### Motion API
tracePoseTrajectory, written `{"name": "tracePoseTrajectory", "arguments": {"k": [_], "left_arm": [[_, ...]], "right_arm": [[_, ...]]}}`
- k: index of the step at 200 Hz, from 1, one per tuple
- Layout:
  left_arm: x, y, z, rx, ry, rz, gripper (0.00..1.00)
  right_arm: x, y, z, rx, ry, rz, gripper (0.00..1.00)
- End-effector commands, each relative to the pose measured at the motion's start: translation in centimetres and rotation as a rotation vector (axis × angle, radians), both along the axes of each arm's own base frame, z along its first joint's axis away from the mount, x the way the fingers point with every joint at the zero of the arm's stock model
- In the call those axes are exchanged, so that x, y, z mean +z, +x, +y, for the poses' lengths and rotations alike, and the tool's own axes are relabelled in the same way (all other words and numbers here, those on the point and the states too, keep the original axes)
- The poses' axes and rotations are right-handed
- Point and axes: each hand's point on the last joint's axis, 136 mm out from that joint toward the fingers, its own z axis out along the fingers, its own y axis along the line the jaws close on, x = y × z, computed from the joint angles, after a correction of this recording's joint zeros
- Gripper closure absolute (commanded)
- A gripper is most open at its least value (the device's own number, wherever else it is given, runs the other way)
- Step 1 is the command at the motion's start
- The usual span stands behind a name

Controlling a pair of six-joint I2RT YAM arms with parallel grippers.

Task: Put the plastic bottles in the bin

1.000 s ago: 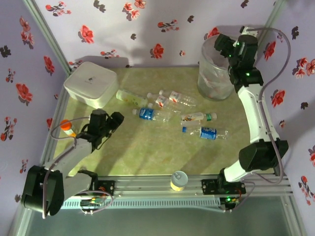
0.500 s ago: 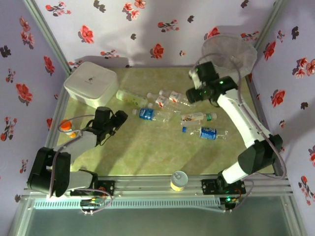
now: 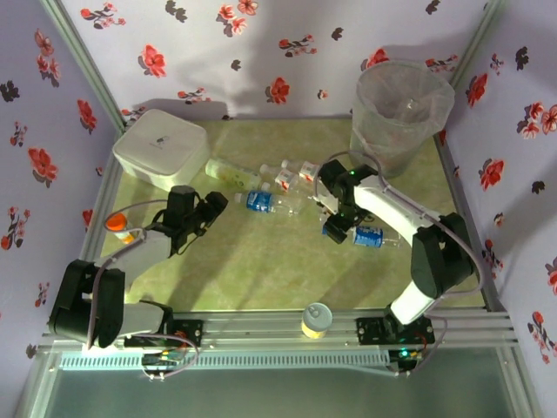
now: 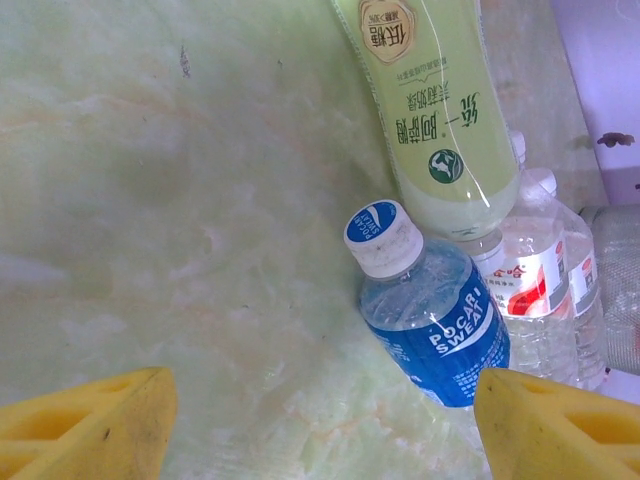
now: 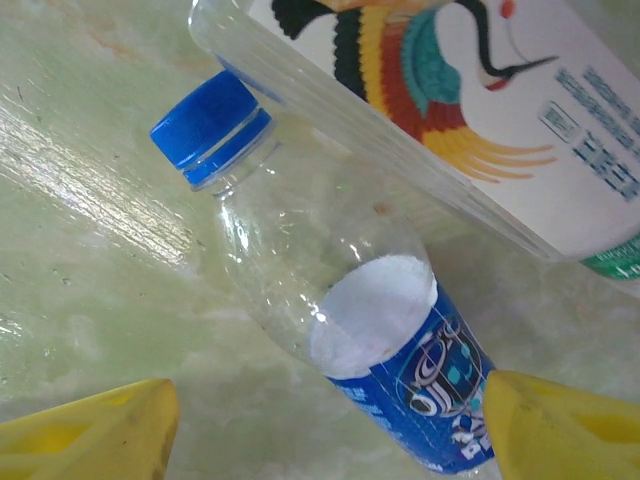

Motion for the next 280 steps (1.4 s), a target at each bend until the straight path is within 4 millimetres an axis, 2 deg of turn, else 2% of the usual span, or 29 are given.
{"name": "tracePoseTrajectory", "arguments": {"k": [1, 38, 48, 102, 140, 166, 177, 203, 220, 238, 264, 280], "left_arm": [[0.6, 0.5, -0.5, -0.027, 0.004, -0.019, 0.21], [0.5, 0.3, -0.5, -0.028, -0.003, -0.017, 0.21], [0.5, 0.2, -0.5, -0.028, -0.002, -0.017, 0.2], [0.5, 0.9, -1.0, -0.033, -0.024, -0.014, 0.21], [0.7, 1.1, -1.2, -0.039, -0.027, -0.017, 0.2], [0.6, 1.0, -1.2, -0.037, -0.028, -0.014, 0.2], [0.5, 0.9, -1.1, -0.037, -0.029, -0.012, 0.2], [0.7, 0.9, -1.1, -0.037, -0.029, -0.016, 0.2], [0.6, 1.0, -1.2, -0.037, -0.028, -0.013, 0.2], [0.6, 1.2, -1.2, -0.036, -0.029, -0.015, 0.2], [0.5, 1.1, -1.3, -0.04, -0.028, -0.014, 0.19], [0.4, 1.0, -1.2, -0.04, -0.03, -0.013, 0.19]], "right_arm": [[-1.4, 0.2, 0.8, 0.085, 0.005, 0.026, 0.2], [-3.0, -0.6, 1.3, 0.118, 0.005, 0.109, 0.19], [-3.5, -0.8, 1.3, 0.133, -0.003, 0.122, 0.16], [-5.7, -0.1, 0.9, 0.147, -0.062, 0.113, 0.07], [-6.4, 0.3, 1.3, 0.161, -0.063, 0.089, 0.08], [-6.0, 0.4, 1.6, 0.152, -0.051, 0.074, 0.16], [-5.5, 0.4, 1.6, 0.14, -0.046, 0.065, 0.17], [-3.7, 0.5, 1.8, 0.133, -0.02, 0.036, 0.27], [-2.0, 0.5, 1.9, 0.132, -0.008, 0.012, 0.29], [0.5, 1.1, 2.1, 0.123, 0.016, -0.04, 0.3], [5.2, 2.5, 3.3, 0.118, 0.107, -0.171, 0.34], [6.7, 2.7, 3.5, 0.13, 0.124, -0.199, 0.34]]}}
